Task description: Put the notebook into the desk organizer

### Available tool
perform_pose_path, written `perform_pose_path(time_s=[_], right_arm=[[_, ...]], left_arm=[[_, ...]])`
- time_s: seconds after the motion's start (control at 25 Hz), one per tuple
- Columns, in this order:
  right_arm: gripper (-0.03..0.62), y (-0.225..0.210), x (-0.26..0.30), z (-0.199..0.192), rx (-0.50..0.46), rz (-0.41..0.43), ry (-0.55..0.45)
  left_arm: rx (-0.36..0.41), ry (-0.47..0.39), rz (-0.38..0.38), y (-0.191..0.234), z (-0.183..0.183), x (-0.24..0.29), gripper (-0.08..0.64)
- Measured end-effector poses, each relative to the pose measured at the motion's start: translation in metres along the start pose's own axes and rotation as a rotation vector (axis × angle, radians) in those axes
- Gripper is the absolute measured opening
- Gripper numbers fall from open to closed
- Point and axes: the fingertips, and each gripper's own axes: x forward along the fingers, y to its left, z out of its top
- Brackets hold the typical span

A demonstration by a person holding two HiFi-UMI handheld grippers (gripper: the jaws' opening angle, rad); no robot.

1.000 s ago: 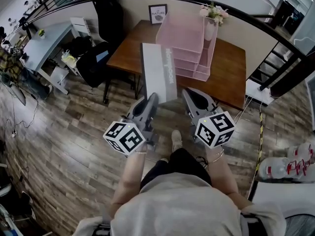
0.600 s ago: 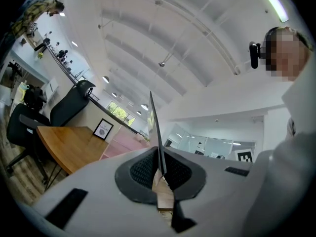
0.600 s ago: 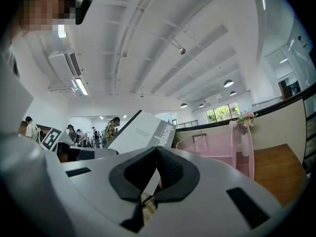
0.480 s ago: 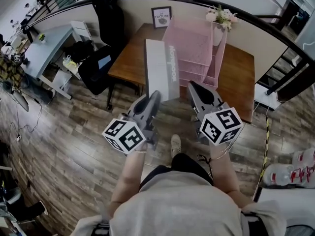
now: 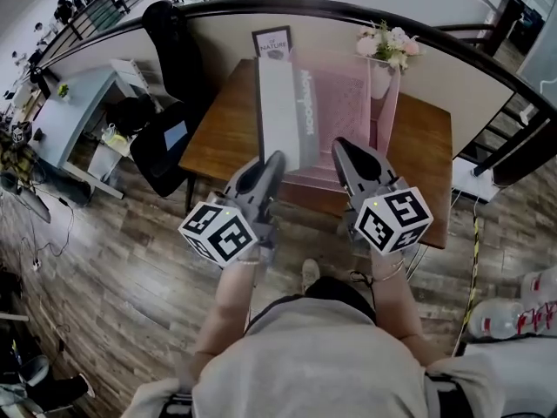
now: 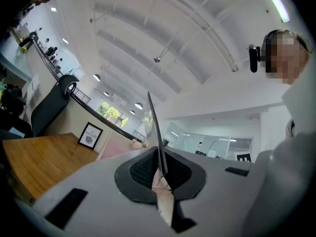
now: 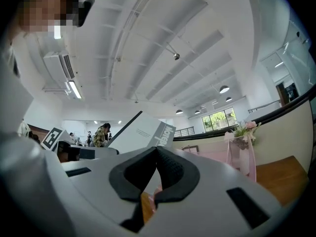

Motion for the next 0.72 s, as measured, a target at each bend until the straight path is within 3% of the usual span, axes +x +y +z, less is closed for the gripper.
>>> perform_pose_path(time_s=[0.36, 0.72], right_arm=[[0.005, -0.070, 0.026, 0.020, -0.004, -0.048, -0.036], [0.005, -0.091, 0.030, 0.018, 0.008, -0.087, -0.037]], left_arm=[[-0.013, 0.010, -0.017, 0.016, 0.007, 0.082, 0.020], [-0.022, 0.066, -0.033, 0.025, -0.006, 0.111, 0.014]])
